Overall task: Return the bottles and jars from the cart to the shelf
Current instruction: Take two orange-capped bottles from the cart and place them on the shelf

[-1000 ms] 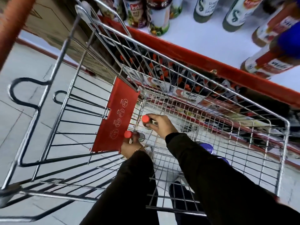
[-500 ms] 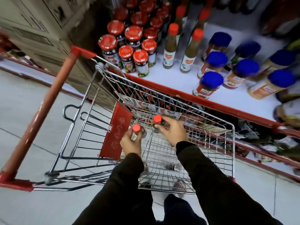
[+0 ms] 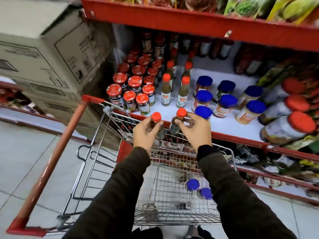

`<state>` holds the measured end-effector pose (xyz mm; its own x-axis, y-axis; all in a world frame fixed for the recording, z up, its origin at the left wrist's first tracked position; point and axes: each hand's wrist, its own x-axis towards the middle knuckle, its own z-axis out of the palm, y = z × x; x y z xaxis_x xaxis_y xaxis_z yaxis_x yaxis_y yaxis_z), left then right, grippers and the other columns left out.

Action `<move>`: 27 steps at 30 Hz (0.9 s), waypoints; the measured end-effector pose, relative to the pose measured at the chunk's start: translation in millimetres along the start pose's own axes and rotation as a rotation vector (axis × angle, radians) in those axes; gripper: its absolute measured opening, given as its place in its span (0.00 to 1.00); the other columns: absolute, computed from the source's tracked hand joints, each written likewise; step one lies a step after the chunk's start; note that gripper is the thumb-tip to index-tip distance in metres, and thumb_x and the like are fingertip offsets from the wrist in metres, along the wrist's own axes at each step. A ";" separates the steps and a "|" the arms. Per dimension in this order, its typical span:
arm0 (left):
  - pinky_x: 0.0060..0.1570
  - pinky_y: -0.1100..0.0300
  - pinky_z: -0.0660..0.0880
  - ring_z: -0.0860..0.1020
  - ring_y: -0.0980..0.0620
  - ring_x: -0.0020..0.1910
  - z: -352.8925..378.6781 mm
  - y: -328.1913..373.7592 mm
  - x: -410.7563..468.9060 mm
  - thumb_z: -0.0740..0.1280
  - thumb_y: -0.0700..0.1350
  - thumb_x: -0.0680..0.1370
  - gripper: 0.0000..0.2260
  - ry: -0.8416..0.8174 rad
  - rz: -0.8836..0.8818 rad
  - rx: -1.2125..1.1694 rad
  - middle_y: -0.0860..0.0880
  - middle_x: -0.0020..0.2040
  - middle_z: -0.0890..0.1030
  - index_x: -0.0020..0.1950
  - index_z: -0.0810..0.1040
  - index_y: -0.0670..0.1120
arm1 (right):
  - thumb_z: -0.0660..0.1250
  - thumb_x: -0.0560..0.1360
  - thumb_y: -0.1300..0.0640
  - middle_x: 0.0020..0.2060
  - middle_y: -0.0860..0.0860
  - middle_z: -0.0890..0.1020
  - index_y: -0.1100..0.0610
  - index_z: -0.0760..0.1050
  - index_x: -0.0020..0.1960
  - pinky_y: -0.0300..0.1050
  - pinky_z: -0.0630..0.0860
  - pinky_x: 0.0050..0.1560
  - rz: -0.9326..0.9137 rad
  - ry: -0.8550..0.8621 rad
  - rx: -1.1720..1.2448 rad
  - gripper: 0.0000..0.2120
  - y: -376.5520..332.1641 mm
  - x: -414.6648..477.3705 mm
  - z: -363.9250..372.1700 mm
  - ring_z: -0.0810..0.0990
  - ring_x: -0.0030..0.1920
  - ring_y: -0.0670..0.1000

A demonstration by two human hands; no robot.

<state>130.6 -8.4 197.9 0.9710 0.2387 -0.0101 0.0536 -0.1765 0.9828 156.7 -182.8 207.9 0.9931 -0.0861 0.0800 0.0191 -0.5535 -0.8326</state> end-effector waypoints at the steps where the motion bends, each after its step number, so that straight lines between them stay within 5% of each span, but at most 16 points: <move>1: 0.54 0.68 0.77 0.82 0.58 0.49 1.5 7.5 10.8 0.72 0.42 0.76 0.15 -0.003 0.026 0.019 0.46 0.53 0.86 0.62 0.81 0.40 | 0.75 0.73 0.46 0.53 0.48 0.87 0.49 0.82 0.59 0.52 0.84 0.53 0.003 0.010 0.020 0.16 -4.6 6.0 -2.2 0.85 0.55 0.48; 4: 0.53 0.69 0.76 0.81 0.64 0.47 6.1 21.6 42.4 0.71 0.40 0.77 0.13 -0.021 0.088 0.035 0.49 0.51 0.85 0.61 0.80 0.41 | 0.75 0.73 0.48 0.54 0.48 0.87 0.50 0.82 0.59 0.51 0.84 0.55 -0.017 0.062 0.024 0.16 -13.5 23.7 -3.4 0.84 0.58 0.47; 8: 0.65 0.54 0.77 0.82 0.51 0.59 14.6 20.8 77.6 0.71 0.44 0.77 0.14 -0.040 0.128 0.058 0.49 0.56 0.85 0.62 0.80 0.45 | 0.75 0.74 0.54 0.55 0.51 0.87 0.53 0.82 0.60 0.52 0.82 0.61 0.016 0.084 0.011 0.15 -16.2 42.7 1.9 0.84 0.58 0.51; 12: 0.63 0.48 0.78 0.83 0.50 0.56 24.9 9.7 97.1 0.71 0.46 0.76 0.11 -0.053 0.115 0.104 0.49 0.54 0.86 0.58 0.81 0.49 | 0.75 0.74 0.55 0.54 0.52 0.87 0.54 0.82 0.59 0.56 0.80 0.63 0.061 0.062 -0.027 0.14 -10.2 54.2 9.9 0.85 0.57 0.53; 19: 0.60 0.54 0.79 0.83 0.50 0.52 34.0 7.2 103.6 0.71 0.44 0.77 0.11 -0.027 0.085 0.148 0.50 0.49 0.85 0.58 0.82 0.45 | 0.75 0.74 0.51 0.54 0.51 0.87 0.53 0.81 0.59 0.56 0.81 0.61 0.090 0.054 -0.100 0.15 -2.6 65.8 14.7 0.85 0.56 0.53; 27: 0.58 0.48 0.79 0.83 0.47 0.51 39.7 2.5 101.5 0.70 0.47 0.77 0.11 0.019 0.071 0.227 0.46 0.51 0.85 0.57 0.80 0.45 | 0.74 0.75 0.54 0.59 0.54 0.85 0.56 0.77 0.63 0.56 0.80 0.63 0.083 0.031 -0.101 0.18 -1.9 59.9 12.8 0.83 0.60 0.56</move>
<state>238.6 -22.4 192.1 0.9698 0.2355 0.0628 0.0387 -0.4031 0.9143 217.6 -176.3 207.2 0.9867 -0.1593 0.0315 -0.0760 -0.6242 -0.7776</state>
